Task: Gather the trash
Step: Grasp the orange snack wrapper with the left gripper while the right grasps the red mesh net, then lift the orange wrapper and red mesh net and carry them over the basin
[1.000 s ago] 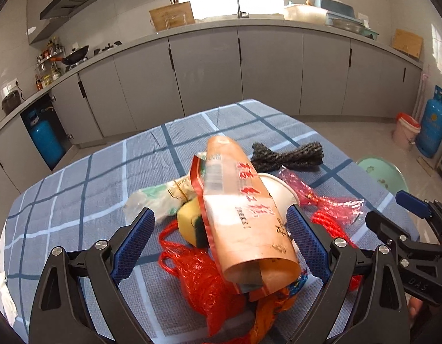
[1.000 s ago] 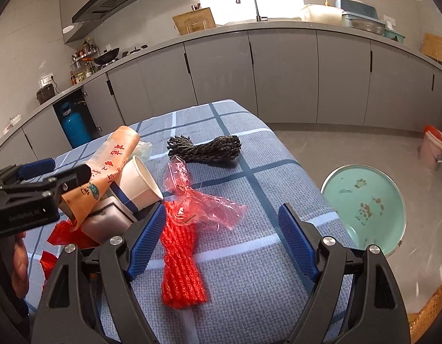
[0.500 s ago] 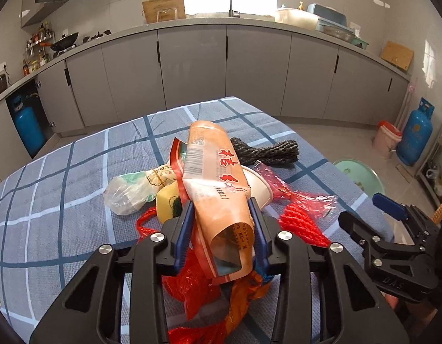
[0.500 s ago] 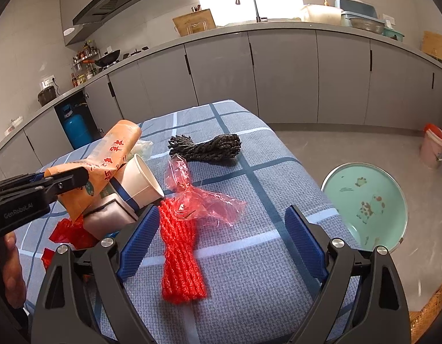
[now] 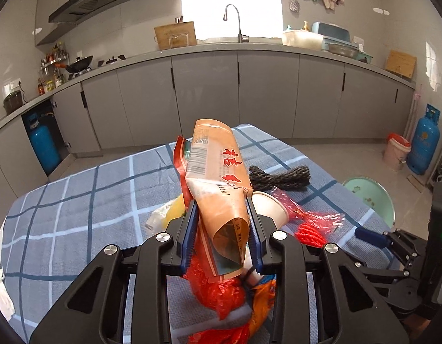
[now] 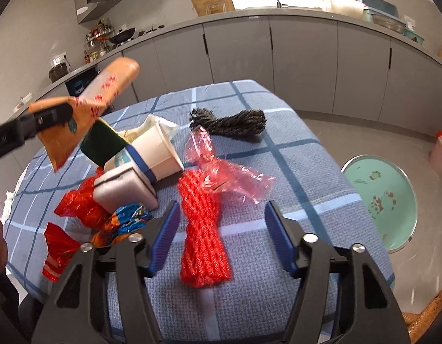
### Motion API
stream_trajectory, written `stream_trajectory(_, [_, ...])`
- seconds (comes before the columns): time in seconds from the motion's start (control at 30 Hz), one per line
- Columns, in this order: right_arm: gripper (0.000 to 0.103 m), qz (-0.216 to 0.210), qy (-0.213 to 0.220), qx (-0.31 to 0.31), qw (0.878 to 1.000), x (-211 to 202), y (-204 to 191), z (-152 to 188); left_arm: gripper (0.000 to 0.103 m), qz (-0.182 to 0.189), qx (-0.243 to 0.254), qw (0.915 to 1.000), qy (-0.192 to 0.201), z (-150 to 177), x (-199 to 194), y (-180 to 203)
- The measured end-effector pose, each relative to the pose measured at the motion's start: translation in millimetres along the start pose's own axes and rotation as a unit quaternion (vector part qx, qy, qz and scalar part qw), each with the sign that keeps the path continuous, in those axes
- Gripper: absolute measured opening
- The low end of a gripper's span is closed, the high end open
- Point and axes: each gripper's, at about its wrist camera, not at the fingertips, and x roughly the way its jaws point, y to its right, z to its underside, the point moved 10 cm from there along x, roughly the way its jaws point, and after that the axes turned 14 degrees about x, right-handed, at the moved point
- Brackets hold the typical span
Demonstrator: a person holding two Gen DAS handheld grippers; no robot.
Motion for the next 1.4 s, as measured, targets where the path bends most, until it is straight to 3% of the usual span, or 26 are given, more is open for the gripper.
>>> stream_trajectory(0.1, [0.041, 0.000, -0.027, -0.004, 1.000, 9.8, -1.0, 10.7, 0.032, -0.003, -0.004, 1.0000, 0.000, 1.0, -1.6, -5.7])
stream_trajectory(0.13, [0.032, -0.001, -0.032, -0.006, 0.999, 11.5, -2.0, 12.9, 0.032, -0.004, -0.005, 1.0000, -0.001, 1.6, -1.8, -7.4])
stream_trajectory(0.23, [0.020, -0.010, -0.030, -0.020, 0.999, 8.2, -10.3, 15.7, 0.032, -0.006, -0.008, 1.0000, 0.000, 1.8, -3.7, -11.2])
stream_trajectory(0.67, [0.019, -0.052, 0.041, -0.022, 0.998, -37.7, -31.6, -19.7, 0.032, -0.009, 0.000, 0.9997, 0.021, -15.6, -13.6, -10.6])
stream_trajectory(1.4, [0.019, -0.011, 0.107, 0.040, 0.993, -68.3, 43.7, -69.0, 0.032, 0.031, 0.052, 0.9959, 0.067, -75.0, -12.9, 48.1])
